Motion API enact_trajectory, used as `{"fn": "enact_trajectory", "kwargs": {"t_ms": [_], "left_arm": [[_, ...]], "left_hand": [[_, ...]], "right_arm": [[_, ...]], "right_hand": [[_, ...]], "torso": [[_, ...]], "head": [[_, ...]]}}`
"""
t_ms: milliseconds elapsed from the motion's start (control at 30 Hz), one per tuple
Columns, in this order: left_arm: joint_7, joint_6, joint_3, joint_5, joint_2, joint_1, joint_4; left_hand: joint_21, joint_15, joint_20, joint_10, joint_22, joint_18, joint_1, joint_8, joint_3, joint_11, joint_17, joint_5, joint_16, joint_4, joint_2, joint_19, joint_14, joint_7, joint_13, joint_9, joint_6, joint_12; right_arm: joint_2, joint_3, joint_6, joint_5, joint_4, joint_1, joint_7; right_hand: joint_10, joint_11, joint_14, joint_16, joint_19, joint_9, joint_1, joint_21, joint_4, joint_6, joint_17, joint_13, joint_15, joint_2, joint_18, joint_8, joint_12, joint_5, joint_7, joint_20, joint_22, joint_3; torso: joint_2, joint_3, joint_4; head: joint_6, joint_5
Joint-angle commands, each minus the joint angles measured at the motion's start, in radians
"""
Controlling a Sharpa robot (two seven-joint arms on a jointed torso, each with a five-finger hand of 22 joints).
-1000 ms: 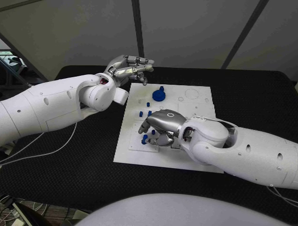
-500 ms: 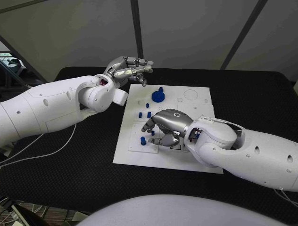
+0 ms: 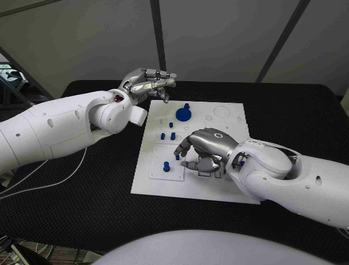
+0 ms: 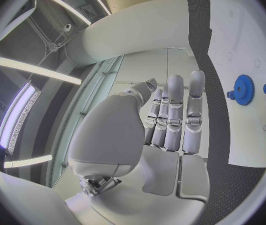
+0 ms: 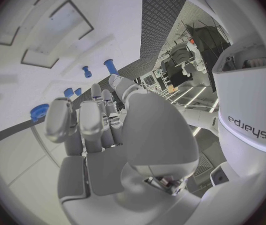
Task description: Assemble the parts on the task board
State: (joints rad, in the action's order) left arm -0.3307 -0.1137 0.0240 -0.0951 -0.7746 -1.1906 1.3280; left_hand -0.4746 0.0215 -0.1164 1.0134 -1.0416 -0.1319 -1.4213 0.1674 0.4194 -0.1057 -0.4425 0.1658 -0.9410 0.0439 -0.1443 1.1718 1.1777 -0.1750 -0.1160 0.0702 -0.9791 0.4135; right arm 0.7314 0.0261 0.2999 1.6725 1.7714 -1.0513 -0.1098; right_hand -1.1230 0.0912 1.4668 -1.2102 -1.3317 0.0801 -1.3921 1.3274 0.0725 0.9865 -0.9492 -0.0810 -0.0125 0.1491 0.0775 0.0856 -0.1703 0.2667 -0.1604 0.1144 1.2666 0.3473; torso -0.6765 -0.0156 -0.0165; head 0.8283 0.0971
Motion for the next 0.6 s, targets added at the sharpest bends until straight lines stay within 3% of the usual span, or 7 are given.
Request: {"fn": "enact_trajectory", "kwargs": {"t_ms": [33,167,333,367,467,500,600], "left_arm": [[-0.002,0.010,0.000,0.003,-0.002,-0.002,0.000],[-0.002,0.010,-0.002,0.003,-0.005,-0.001,-0.001],[-0.002,0.009,-0.004,0.003,-0.008,0.000,-0.001],[-0.003,0.009,-0.004,0.003,-0.008,0.000,-0.001],[-0.004,0.010,-0.005,0.003,-0.009,0.002,0.002],[-0.004,0.010,-0.005,0.003,-0.009,0.002,0.003],[-0.004,0.010,-0.006,0.003,-0.011,0.003,0.007]], "left_hand": [[0.005,0.001,-0.001,-0.005,0.001,-0.051,0.000,0.004,-0.007,0.000,0.001,0.002,0.004,-0.001,0.007,-0.008,-0.008,-0.004,0.000,-0.001,-0.003,0.007],[0.006,0.001,-0.002,-0.006,0.002,-0.051,-0.001,0.004,-0.007,0.000,0.002,0.002,0.004,-0.002,0.007,-0.007,-0.009,-0.004,0.000,-0.001,-0.002,0.007],[0.006,0.001,-0.002,-0.006,0.002,-0.051,-0.001,0.004,-0.007,0.000,0.002,0.002,0.004,-0.002,0.007,-0.007,-0.009,-0.004,0.000,-0.001,-0.002,0.007],[0.006,0.001,-0.002,-0.006,0.002,-0.051,-0.001,0.004,-0.007,0.000,0.002,0.002,0.004,-0.002,0.007,-0.007,-0.009,-0.004,0.000,-0.001,-0.002,0.007],[0.006,0.001,-0.002,-0.006,0.002,-0.051,-0.001,0.004,-0.007,0.000,0.002,0.002,0.004,-0.002,0.007,-0.007,-0.009,-0.004,0.000,-0.001,-0.002,0.007],[0.006,0.001,-0.002,-0.006,0.002,-0.051,-0.001,0.004,-0.007,0.000,0.002,0.002,0.004,-0.002,0.007,-0.007,-0.009,-0.004,0.000,-0.001,-0.002,0.007],[0.006,0.001,-0.002,-0.006,0.002,-0.051,-0.001,0.004,-0.007,0.000,0.002,0.002,0.004,-0.002,0.007,-0.007,-0.009,-0.004,0.000,-0.001,-0.002,0.007]], "right_arm": [[0.047,-0.012,0.105,-0.089,0.031,-0.006,0.005],[0.132,-0.028,0.143,-0.168,0.067,-0.009,-0.013],[0.224,-0.034,0.145,-0.242,0.094,-0.010,-0.064],[0.241,-0.034,0.139,-0.250,0.099,-0.010,-0.079],[0.289,-0.035,0.111,-0.255,0.114,-0.010,-0.140],[0.300,-0.035,0.101,-0.251,0.118,-0.010,-0.159],[0.325,-0.035,0.067,-0.239,0.128,-0.009,-0.211]], "right_hand": [[-0.035,-0.002,0.003,-0.009,-0.014,0.004,0.010,0.009,0.007,0.022,-0.009,-0.006,0.007,-0.006,0.001,0.012,-0.016,0.000,-0.005,0.000,0.008,0.003],[-0.168,-0.033,0.015,-0.039,-0.039,0.012,0.044,0.035,0.034,0.060,-0.052,-0.046,0.027,-0.004,-0.006,0.033,-0.087,-0.015,0.017,-0.012,0.040,-0.023],[-0.242,-0.069,0.034,-0.097,-0.091,0.024,0.075,0.089,0.071,0.083,-0.136,-0.213,0.064,0.003,-0.024,0.069,-0.275,-0.039,0.050,-0.049,0.106,-0.090],[-0.266,-0.071,0.038,-0.116,-0.102,0.027,0.088,0.101,0.081,0.086,-0.167,-0.339,0.061,0.005,-0.028,0.076,-0.397,-0.035,0.053,-0.050,0.121,-0.106],[-0.247,-0.087,0.048,-0.179,-0.133,0.061,0.103,0.137,0.128,0.073,-0.263,-0.868,0.069,-0.009,-0.041,0.121,-0.879,0.039,0.057,-0.048,0.167,-0.196],[-0.259,-0.075,0.050,-0.187,-0.138,0.063,0.116,0.143,0.139,0.073,-0.279,-0.922,0.064,-0.011,-0.041,0.124,-0.924,0.032,0.058,-0.054,0.175,-0.205],[-0.275,-0.072,0.053,-0.204,-0.149,0.080,0.112,0.155,0.152,0.064,-0.307,-1.046,0.063,-0.016,-0.045,0.141,-1.030,0.069,0.058,-0.053,0.190,-0.242]], "torso": [[0.002,0.0013,-0.0020],[0.005,0.0012,-0.0065],[0.009,0.0034,-0.0144],[0.009,0.0037,-0.0154],[0.010,0.0032,-0.0193],[0.011,0.0030,-0.0215],[0.011,0.0033,-0.0231]], "head": [[-0.008,-0.016],[-0.016,-0.040],[-0.029,-0.075],[-0.031,-0.082],[-0.034,-0.096],[-0.035,-0.102],[-0.034,-0.113]]}}
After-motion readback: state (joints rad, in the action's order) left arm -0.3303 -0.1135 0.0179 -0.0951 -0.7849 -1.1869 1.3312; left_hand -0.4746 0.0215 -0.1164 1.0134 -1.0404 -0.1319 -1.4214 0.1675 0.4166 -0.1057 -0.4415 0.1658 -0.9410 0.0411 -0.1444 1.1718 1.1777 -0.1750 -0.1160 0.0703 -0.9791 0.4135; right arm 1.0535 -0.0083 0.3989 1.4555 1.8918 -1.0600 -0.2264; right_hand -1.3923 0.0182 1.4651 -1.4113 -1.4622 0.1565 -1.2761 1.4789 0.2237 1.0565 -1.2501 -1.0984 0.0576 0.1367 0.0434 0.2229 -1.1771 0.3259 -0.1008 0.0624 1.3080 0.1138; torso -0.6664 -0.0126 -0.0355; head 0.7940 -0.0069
